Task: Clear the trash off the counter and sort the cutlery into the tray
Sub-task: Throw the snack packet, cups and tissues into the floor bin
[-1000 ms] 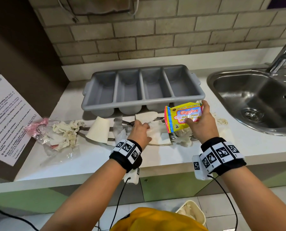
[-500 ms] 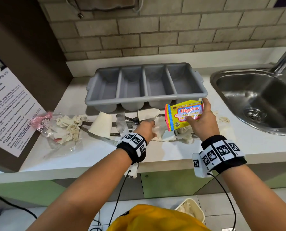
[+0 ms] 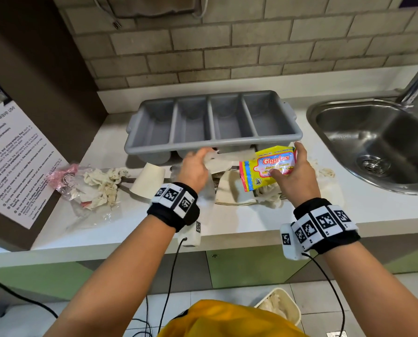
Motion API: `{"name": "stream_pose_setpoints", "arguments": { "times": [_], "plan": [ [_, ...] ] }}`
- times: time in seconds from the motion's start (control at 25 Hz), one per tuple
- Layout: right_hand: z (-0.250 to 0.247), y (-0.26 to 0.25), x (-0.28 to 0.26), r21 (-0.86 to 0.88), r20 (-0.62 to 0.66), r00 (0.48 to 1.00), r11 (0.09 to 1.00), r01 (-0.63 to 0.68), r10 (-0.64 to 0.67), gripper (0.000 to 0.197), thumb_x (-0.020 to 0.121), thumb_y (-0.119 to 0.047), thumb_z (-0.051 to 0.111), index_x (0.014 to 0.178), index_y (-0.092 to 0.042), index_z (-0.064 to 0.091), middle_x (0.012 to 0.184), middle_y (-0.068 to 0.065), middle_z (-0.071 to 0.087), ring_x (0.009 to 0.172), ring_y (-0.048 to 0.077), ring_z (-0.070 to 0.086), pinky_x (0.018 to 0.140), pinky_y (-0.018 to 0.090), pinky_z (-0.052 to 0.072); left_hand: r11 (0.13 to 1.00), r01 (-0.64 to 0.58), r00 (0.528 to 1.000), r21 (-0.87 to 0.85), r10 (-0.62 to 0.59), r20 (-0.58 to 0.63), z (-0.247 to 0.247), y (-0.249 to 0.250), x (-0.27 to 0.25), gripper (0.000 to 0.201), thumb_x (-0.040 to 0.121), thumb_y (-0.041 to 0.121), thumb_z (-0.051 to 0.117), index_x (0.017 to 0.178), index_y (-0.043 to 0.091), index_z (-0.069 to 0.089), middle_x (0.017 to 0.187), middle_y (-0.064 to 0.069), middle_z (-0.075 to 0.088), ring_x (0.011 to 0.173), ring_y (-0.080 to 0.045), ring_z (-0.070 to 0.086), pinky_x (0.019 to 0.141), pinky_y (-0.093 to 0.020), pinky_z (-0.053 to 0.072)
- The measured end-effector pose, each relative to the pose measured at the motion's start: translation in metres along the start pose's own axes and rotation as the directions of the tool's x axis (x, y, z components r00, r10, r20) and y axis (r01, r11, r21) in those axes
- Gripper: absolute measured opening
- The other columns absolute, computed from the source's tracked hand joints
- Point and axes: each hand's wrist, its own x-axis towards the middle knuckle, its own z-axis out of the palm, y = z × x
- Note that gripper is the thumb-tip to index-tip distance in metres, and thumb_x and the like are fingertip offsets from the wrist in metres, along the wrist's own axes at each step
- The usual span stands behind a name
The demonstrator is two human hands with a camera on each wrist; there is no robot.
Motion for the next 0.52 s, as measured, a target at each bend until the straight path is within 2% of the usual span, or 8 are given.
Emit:
{"name": "stream_pose_setpoints", "arguments": {
  "times": [0.08, 0.16, 0.24, 0.32, 0.4, 0.44, 0.52],
  "plan": [
    [-0.001, 0.000, -0.001, 0.001, 0.006, 1.000, 1.000, 0.001, -0.001, 0.077, 0.080, -0.008, 0.069, 0.142, -0.017, 0.024, 0.125, 0.013, 0.059, 0.112, 0.030, 0.058, 0.095, 0.038, 0.046, 0.994, 0.090, 0.987, -0.057, -0.097, -0.128, -0.011, -0.008, 0.009, 0.038, 0.093, 0.004, 0.035, 0.126, 0.012, 0.053, 0.119, -0.023, 0.054, 0.109, -0.035, 0.053, 0.099, -0.036, 0.040],
    [-0.001, 0.000, -0.002, -0.003, 0.013, 1.000, 1.000, 0.000, 0.000, 0.078, 0.080, -0.009, 0.069, 0.142, -0.018, 0.024, 0.127, 0.012, 0.058, 0.113, 0.030, 0.057, 0.096, 0.038, 0.046, 0.972, 0.228, 0.955, -0.051, -0.233, -0.183, -0.013, -0.021, 0.013, 0.035, 0.093, 0.016, 0.044, 0.125, 0.003, 0.049, 0.122, -0.026, 0.052, 0.112, -0.038, 0.052, 0.099, -0.038, 0.040],
    [0.000, 0.000, -0.003, -0.017, 0.019, 1.000, 1.000, -0.004, 0.004, 0.079, 0.080, -0.011, 0.070, 0.143, -0.018, 0.022, 0.129, 0.013, 0.057, 0.115, 0.030, 0.056, 0.098, 0.039, 0.046, 0.937, 0.346, 0.932, 0.050, -0.337, -0.132, -0.008, -0.032, 0.010, 0.053, 0.084, 0.026, 0.059, 0.126, -0.001, 0.042, 0.125, -0.027, 0.048, 0.117, -0.039, 0.048, 0.101, -0.040, 0.042],
    [0.001, 0.000, -0.004, -0.025, 0.026, 1.000, 1.000, -0.003, 0.003, 0.080, 0.081, -0.012, 0.070, 0.144, -0.018, 0.022, 0.129, 0.013, 0.057, 0.116, 0.030, 0.056, 0.098, 0.039, 0.046, 0.903, 0.394, 0.918, 0.173, -0.395, -0.032, 0.000, -0.042, 0.006, 0.070, 0.074, 0.026, 0.070, 0.129, -0.002, 0.036, 0.126, -0.025, 0.044, 0.120, -0.037, 0.044, 0.100, -0.038, 0.045],
    [0.002, 0.000, -0.004, -0.027, 0.028, 1.000, 1.000, 0.007, -0.007, 0.080, 0.080, -0.012, 0.070, 0.144, -0.017, 0.022, 0.128, 0.014, 0.057, 0.115, 0.030, 0.057, 0.098, 0.039, 0.046, 0.856, 0.431, 0.889, 0.285, -0.457, 0.027, 0.008, -0.050, 0.006, 0.086, 0.072, 0.027, 0.074, 0.137, -0.001, 0.025, 0.130, -0.021, 0.038, 0.121, -0.033, 0.044, 0.098, -0.034, 0.045],
    [0.002, 0.000, -0.004, -0.027, 0.027, 1.000, 1.000, 0.010, -0.009, 0.080, 0.080, -0.012, 0.070, 0.144, -0.017, 0.022, 0.128, 0.014, 0.057, 0.114, 0.030, 0.057, 0.098, 0.039, 0.046, 0.827, 0.416, 0.884, 0.379, -0.466, 0.046, 0.009, -0.051, 0.006, 0.089, 0.074, 0.029, 0.074, 0.140, -0.001, 0.022, 0.133, -0.018, 0.037, 0.123, -0.031, 0.043, 0.099, -0.033, 0.044],
    [0.003, 0.000, -0.004, -0.026, 0.026, 1.000, 1.000, 0.011, -0.010, 0.080, 0.080, -0.012, 0.070, 0.144, -0.018, 0.022, 0.127, 0.014, 0.058, 0.114, 0.030, 0.057, 0.098, 0.038, 0.046, 0.786, 0.352, 0.899, 0.508, -0.434, 0.050, 0.010, -0.052, 0.007, 0.074, 0.082, 0.030, 0.066, 0.138, -0.001, 0.029, 0.134, -0.012, 0.041, 0.122, -0.027, 0.045, 0.098, -0.029, 0.041]
  ]
}}
